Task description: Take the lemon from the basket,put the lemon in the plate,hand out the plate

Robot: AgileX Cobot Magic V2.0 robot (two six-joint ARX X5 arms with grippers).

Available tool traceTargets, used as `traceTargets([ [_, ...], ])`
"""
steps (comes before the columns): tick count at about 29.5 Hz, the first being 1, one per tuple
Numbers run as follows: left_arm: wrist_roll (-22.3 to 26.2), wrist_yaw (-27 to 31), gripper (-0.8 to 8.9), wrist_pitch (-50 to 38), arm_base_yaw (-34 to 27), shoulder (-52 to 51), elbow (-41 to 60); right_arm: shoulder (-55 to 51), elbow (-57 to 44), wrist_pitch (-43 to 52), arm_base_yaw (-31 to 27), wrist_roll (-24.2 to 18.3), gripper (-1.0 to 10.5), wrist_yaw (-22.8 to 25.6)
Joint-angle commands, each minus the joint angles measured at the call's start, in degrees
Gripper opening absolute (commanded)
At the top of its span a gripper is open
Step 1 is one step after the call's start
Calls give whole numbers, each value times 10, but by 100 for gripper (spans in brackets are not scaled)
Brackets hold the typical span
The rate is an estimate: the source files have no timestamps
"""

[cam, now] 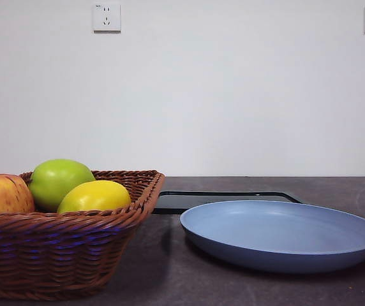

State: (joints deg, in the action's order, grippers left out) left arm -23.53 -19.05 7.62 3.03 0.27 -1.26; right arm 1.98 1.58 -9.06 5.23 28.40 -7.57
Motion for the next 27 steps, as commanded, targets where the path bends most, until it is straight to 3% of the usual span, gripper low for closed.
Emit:
traceTargets([
  [1,-20,11,7,24,-1,8,-35,9,37,-35,0,24,3,-1],
  [7,-16,10,7,74,-1,81,-123,57,124,-98,0,2,3,0],
  [15,47,-13,7,124,-1,245,-257,175,247,-141,0,-55,3,0],
  [21,99,-79,7,145,0,345,-352,280,338,-203,0,-99,3,0],
  [27,145,-152,7,241,8,437,-441,397,424,-296,0,-186,3,-19],
])
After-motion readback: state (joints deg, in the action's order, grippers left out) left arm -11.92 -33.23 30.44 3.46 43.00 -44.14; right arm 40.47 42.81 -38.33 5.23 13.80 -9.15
